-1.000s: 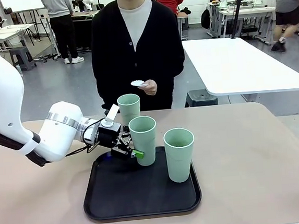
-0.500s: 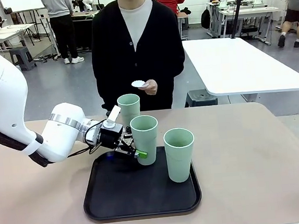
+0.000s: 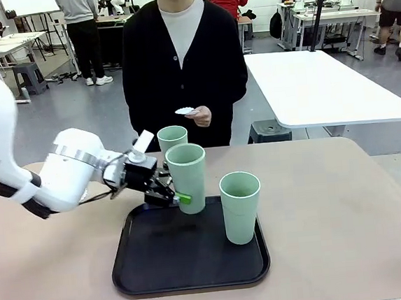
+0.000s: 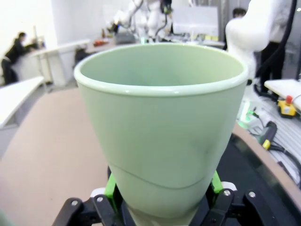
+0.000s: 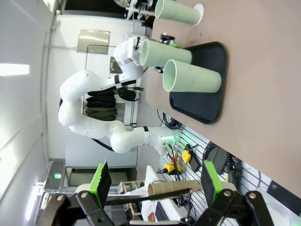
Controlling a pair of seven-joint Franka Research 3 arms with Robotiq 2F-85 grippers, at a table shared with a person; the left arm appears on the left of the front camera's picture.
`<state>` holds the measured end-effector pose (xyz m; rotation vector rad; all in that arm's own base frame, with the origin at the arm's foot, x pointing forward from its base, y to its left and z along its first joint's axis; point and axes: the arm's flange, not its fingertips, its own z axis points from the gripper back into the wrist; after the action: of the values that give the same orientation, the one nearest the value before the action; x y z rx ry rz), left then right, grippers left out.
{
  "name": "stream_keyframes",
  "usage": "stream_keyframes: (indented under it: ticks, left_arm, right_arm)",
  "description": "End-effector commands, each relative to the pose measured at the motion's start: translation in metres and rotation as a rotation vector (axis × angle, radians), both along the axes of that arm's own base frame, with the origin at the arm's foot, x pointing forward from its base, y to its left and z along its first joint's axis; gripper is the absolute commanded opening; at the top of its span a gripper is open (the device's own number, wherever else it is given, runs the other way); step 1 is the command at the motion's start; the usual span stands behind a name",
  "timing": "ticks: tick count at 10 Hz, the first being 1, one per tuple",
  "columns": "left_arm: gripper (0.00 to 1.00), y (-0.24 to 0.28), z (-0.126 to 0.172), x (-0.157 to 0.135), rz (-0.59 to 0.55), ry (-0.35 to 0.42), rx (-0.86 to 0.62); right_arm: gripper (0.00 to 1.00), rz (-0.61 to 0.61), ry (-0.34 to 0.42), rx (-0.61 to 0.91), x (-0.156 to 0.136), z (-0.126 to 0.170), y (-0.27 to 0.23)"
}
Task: Place coasters on the table and set cups on them.
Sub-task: Take one Reusable plastic cup from the Flat Tray and place it on a coaster set by the human.
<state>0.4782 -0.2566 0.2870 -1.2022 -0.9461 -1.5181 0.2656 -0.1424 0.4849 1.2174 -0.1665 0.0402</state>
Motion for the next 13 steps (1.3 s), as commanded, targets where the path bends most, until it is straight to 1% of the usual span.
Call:
stream_keyframes:
  ticks: [1, 2, 3, 4, 5, 6, 7, 8, 9, 10, 11, 13]
  left_arm:
    - [0.00, 0.043, 0.073, -0.019, 0.092, 0.012, 0.009]
    - [0.00, 0.068, 0.106, -0.020, 0.131, 0.032, 0.018]
    - [0.00, 0.091, 0.127, -0.016, 0.168, 0.010, 0.027]
    - [0.00, 0.116, 0.137, -0.012, 0.195, 0.006, 0.041]
    - [0.00, 0.143, 0.143, -0.003, 0.233, 0.024, 0.035]
    - [0.00, 0.174, 0.145, 0.006, 0.257, 0.064, 0.016]
    - [0.00, 0.197, 0.146, 0.008, 0.274, 0.081, 0.010]
    - [0.00, 0.213, 0.149, 0.003, 0.279, 0.083, -0.017]
    - [0.00, 0.221, 0.150, -0.004, 0.258, 0.068, -0.012]
    - [0.00, 0.227, 0.151, -0.009, 0.283, 0.042, -0.003]
    - [0.00, 0.223, 0.142, -0.001, 0.295, 0.070, -0.006]
    - [0.00, 0.223, 0.142, -0.001, 0.295, 0.070, -0.006]
  right_arm:
    - [1.00, 0.005, -0.007, 0.009, 0.000, 0.000, 0.000]
    - [1.00, 0.005, -0.007, 0.009, 0.000, 0.000, 0.000]
    - [1.00, 0.005, -0.007, 0.009, 0.000, 0.000, 0.000]
    - [1.00, 0.005, -0.007, 0.009, 0.000, 0.000, 0.000]
    - [1.00, 0.005, -0.007, 0.009, 0.000, 0.000, 0.000]
    - [1.00, 0.005, -0.007, 0.009, 0.000, 0.000, 0.000]
    - [1.00, 0.005, -0.007, 0.009, 0.000, 0.000, 0.000]
    - [1.00, 0.005, -0.007, 0.009, 0.000, 0.000, 0.000]
    - [1.00, 0.005, -0.007, 0.009, 0.000, 0.000, 0.000]
    - [1.00, 0.005, -0.007, 0.009, 0.000, 0.000, 0.000]
    - [1.00, 0.005, -0.007, 0.009, 0.000, 0.000, 0.000]
    - [1.00, 0.005, -0.007, 0.009, 0.000, 0.000, 0.000]
